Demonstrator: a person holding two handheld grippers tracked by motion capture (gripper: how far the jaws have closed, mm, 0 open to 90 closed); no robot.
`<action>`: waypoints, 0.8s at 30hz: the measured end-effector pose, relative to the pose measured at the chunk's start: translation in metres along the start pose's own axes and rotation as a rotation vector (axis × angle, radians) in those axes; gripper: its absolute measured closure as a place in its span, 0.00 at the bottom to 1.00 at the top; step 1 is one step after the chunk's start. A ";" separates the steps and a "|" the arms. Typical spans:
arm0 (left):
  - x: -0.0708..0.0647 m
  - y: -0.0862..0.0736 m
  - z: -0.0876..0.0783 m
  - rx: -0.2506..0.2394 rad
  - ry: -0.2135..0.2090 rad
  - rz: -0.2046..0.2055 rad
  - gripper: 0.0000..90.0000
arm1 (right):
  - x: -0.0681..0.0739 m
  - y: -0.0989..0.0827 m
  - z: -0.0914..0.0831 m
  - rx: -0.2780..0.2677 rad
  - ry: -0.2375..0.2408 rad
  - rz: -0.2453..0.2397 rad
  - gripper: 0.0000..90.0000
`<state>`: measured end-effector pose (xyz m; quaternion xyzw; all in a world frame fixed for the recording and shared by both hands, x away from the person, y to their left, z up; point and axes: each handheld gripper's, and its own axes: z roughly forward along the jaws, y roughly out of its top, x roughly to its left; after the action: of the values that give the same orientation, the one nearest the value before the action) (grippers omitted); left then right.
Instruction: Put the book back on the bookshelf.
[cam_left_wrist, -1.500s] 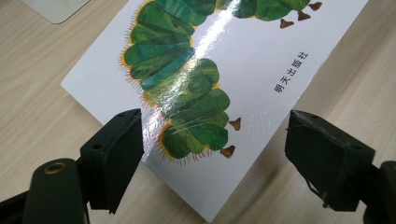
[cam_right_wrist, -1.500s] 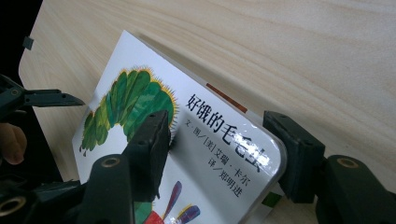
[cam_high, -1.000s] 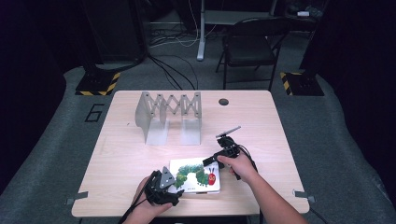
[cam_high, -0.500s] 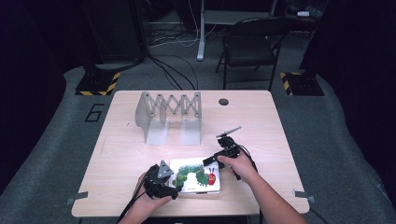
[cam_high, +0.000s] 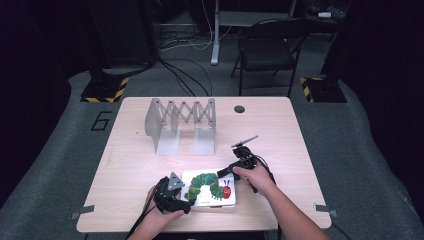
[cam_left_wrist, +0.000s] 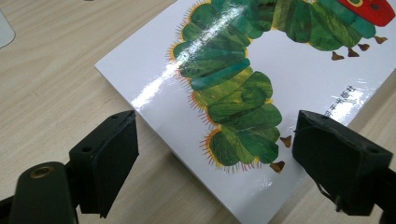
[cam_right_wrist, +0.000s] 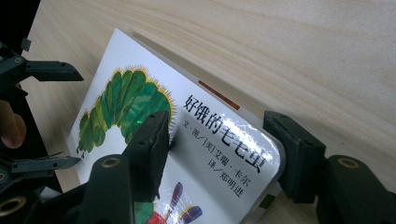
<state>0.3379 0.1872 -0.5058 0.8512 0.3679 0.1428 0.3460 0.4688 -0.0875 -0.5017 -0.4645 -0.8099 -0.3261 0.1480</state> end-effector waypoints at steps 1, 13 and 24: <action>-0.001 -0.001 0.000 -0.001 -0.008 -0.011 0.16 | 0.000 0.000 0.000 -0.001 0.000 -0.001 0.47; 0.004 -0.003 0.000 -0.015 -0.028 -0.034 0.15 | 0.007 -0.002 -0.006 -0.023 -0.002 -0.006 0.48; 0.006 -0.005 0.001 -0.012 -0.054 -0.055 0.12 | 0.018 -0.001 -0.016 -0.037 -0.013 -0.061 0.48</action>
<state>0.3401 0.1936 -0.5101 0.8421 0.3809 0.1124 0.3650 0.4572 -0.0868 -0.4809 -0.4443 -0.8186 -0.3423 0.1241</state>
